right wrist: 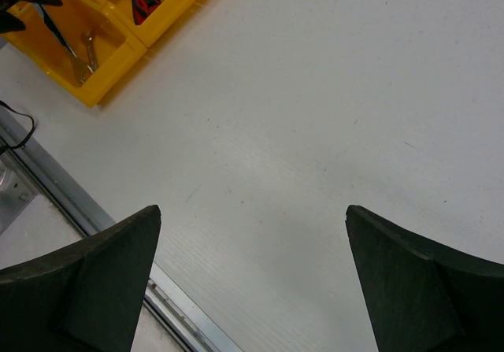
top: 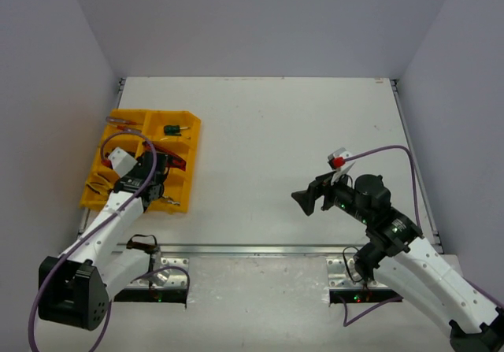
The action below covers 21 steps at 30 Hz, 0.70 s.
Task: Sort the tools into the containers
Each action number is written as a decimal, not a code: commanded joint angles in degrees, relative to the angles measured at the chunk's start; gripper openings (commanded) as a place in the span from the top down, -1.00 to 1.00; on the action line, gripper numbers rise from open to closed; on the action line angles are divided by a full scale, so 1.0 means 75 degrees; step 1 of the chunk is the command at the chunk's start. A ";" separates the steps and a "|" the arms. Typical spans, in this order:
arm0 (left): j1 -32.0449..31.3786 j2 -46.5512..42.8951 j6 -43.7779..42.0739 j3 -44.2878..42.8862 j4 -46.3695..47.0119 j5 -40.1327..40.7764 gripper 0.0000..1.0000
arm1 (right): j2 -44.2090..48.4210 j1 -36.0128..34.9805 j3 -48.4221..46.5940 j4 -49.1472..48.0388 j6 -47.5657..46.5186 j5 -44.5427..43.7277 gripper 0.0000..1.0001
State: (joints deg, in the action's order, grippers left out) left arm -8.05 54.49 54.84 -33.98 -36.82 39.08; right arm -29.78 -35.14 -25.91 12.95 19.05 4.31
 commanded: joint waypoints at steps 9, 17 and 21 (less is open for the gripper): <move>0.0089 -0.0908 -0.2682 -0.1704 0.0854 -0.1472 -1.00 | 0.0007 -0.0026 -0.0984 0.0657 0.0029 -0.0806 -0.98; 0.0089 -0.1419 -0.4237 -0.2455 0.1100 -0.1923 -1.00 | -0.0917 -0.0022 -0.2595 0.2507 0.0155 -0.3722 -0.98; 0.0089 -0.1891 -0.4987 -0.2386 0.1211 -0.2302 -1.00 | -0.1417 -0.0026 -0.3382 0.3362 0.0356 -0.5259 -0.98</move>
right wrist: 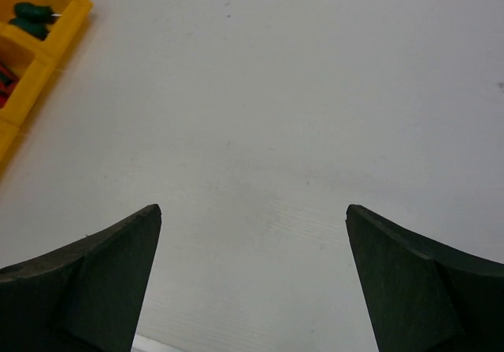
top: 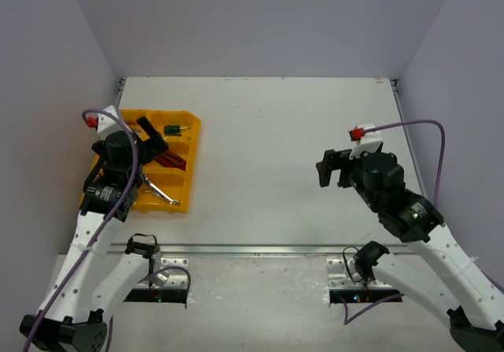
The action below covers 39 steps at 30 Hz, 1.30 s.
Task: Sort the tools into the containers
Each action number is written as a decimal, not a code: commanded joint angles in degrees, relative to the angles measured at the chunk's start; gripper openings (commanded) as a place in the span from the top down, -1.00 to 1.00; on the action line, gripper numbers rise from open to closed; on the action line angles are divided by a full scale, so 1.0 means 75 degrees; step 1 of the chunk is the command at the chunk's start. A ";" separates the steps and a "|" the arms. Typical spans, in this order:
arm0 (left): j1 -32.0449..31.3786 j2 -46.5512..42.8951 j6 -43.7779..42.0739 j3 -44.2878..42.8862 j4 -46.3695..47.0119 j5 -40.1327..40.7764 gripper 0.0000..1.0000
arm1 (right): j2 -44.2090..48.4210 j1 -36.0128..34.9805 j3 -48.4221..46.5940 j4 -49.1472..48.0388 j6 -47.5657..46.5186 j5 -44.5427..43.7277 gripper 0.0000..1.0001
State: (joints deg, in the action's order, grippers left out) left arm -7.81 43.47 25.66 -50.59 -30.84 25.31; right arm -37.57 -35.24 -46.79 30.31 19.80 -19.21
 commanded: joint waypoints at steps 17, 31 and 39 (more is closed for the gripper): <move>-0.0172 -0.2749 -0.1746 -0.1194 -0.0701 -0.1227 -1.00 | 0.1061 -0.0012 -0.2834 0.3156 -0.0653 -0.3159 -0.98; -0.0224 -0.4144 -0.1803 -0.0521 -0.0424 -0.1504 -1.00 | 0.2409 -0.0012 -0.2516 0.3432 -0.0800 -0.2569 -0.98; -0.0259 -0.4413 -0.1687 0.0068 -0.0203 -0.1281 -1.00 | 0.2464 -0.0001 -0.2293 0.3007 -0.1078 -0.2560 -0.98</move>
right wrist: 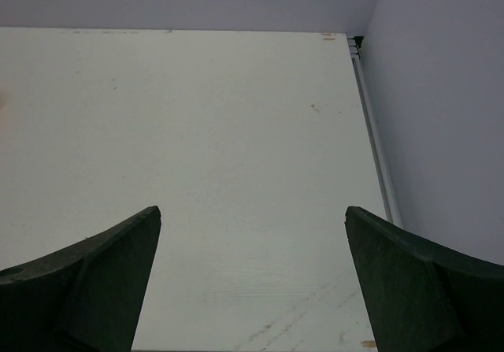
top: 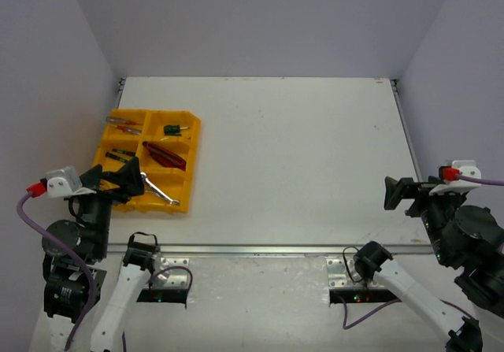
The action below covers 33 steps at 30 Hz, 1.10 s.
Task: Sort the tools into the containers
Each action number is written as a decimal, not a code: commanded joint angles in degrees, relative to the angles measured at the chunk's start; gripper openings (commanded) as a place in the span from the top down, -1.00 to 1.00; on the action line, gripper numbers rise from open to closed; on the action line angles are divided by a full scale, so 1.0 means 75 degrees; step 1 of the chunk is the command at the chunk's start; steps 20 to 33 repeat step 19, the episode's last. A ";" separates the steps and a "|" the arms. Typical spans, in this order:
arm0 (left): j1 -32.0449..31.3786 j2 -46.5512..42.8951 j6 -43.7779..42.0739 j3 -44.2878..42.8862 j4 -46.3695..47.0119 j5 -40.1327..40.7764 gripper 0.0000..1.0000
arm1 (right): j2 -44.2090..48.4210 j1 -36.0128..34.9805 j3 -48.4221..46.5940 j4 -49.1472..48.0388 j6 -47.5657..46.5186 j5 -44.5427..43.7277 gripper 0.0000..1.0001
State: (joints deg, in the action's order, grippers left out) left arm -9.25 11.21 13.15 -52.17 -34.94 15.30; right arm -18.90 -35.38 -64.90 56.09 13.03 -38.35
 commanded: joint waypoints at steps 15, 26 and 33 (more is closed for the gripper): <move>-0.0067 -0.0155 0.0071 0.0727 0.0616 0.0374 -1.00 | -0.0075 0.0013 0.0669 -0.0923 -0.0413 -0.0172 -0.98; -0.0067 -0.0184 0.0199 0.0924 0.0876 0.0285 -1.00 | -0.0125 0.0018 0.0707 -0.0939 -0.0337 -0.0172 -0.98; -0.0067 -0.0184 0.0199 0.0924 0.0876 0.0285 -1.00 | -0.0125 0.0018 0.0707 -0.0939 -0.0337 -0.0172 -0.98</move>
